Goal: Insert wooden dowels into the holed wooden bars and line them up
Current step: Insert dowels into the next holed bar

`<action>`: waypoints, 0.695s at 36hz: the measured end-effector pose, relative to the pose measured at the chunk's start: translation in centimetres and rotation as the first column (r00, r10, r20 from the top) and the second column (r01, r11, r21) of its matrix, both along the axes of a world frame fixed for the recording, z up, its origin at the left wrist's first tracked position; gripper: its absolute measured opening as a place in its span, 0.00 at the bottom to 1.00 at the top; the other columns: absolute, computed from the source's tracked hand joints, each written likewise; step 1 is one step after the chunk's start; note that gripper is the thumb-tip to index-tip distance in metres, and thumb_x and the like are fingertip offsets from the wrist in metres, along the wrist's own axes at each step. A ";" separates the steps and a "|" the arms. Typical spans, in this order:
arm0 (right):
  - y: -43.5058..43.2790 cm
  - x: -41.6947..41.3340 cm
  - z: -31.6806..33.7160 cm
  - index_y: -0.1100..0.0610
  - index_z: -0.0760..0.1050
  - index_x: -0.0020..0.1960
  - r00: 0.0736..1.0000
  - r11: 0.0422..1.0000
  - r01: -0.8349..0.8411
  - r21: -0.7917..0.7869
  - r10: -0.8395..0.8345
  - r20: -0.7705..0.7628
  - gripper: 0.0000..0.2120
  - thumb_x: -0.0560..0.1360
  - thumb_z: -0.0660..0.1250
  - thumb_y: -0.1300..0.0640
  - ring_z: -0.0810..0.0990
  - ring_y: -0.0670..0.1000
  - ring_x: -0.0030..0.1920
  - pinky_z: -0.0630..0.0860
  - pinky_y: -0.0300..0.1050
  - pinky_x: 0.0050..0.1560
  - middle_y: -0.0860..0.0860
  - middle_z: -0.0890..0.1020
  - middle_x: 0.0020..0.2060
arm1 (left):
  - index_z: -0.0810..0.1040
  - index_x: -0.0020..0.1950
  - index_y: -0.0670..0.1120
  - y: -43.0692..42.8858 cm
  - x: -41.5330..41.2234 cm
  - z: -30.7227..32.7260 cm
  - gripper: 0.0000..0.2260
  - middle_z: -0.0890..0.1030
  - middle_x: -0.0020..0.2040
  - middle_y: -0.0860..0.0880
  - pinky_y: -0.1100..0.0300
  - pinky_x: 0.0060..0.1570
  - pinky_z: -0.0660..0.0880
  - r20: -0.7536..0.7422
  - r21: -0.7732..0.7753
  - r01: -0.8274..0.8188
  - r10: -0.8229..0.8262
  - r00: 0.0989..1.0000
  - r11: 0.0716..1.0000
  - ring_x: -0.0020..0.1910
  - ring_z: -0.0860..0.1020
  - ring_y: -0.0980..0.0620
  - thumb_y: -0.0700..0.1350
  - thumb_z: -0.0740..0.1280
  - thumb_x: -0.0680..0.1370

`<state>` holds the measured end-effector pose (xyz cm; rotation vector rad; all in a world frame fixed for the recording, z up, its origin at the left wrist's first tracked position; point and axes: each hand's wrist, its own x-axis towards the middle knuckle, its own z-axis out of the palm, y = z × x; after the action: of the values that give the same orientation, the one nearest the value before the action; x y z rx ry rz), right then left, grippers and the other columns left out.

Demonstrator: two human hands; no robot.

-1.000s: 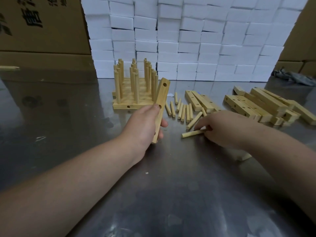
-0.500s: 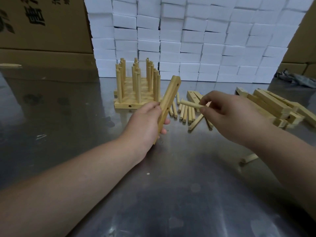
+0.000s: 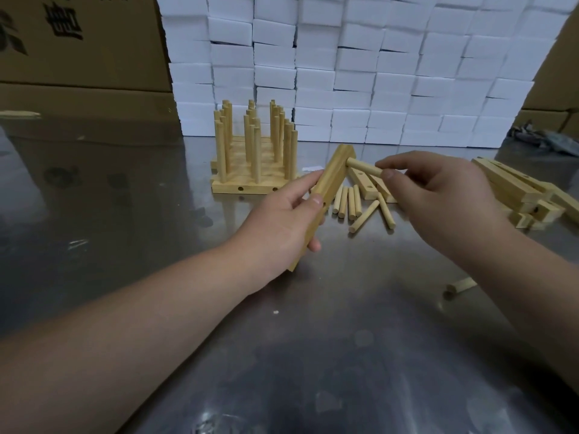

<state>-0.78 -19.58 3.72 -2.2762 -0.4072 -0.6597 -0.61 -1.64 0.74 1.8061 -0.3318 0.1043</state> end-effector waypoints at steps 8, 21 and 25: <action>0.3 -0.1 -0.2 0.36 0.73 0.38 0.998 0.999 -0.042 0.004 0.043 -0.056 0.12 0.75 0.62 0.53 0.69 0.42 0.23 0.65 0.37 0.25 0.43 0.77 0.32 | 0.68 0.53 0.55 0.2 -0.3 0.6 0.11 0.80 0.47 0.50 0.55 0.37 0.76 -0.041 -0.028 0.064 -0.065 0.997 0.998 0.27 0.76 0.52 0.39 0.57 0.78; 0.3 -0.1 -0.3 0.39 0.75 0.38 0.990 0.991 -0.127 -0.041 0.124 -0.064 0.03 0.70 0.63 0.45 0.68 0.44 0.23 0.62 0.35 0.22 0.44 0.76 0.27 | 0.65 0.70 0.58 0.2 -0.5 0.5 0.19 0.78 0.35 0.49 0.64 0.29 0.74 -0.067 -0.153 0.093 -0.104 0.992 0.984 0.26 0.75 0.53 0.44 0.57 0.80; 0.4 -0.2 -0.4 0.40 0.77 0.42 0.996 0.984 -0.080 -0.158 0.074 -0.041 0.06 0.69 0.62 0.43 0.72 0.43 0.27 0.65 0.35 0.25 0.46 0.75 0.26 | 0.66 0.69 0.58 0.1 -0.5 0.5 0.18 0.80 0.39 0.50 0.64 0.25 0.70 -0.060 -0.135 0.079 -0.088 0.994 0.988 0.24 0.72 0.52 0.43 0.55 0.81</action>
<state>-0.98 -19.21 3.28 -2.4060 -0.5458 -0.5652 -1.14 -1.53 1.27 1.6583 -0.3453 0.0069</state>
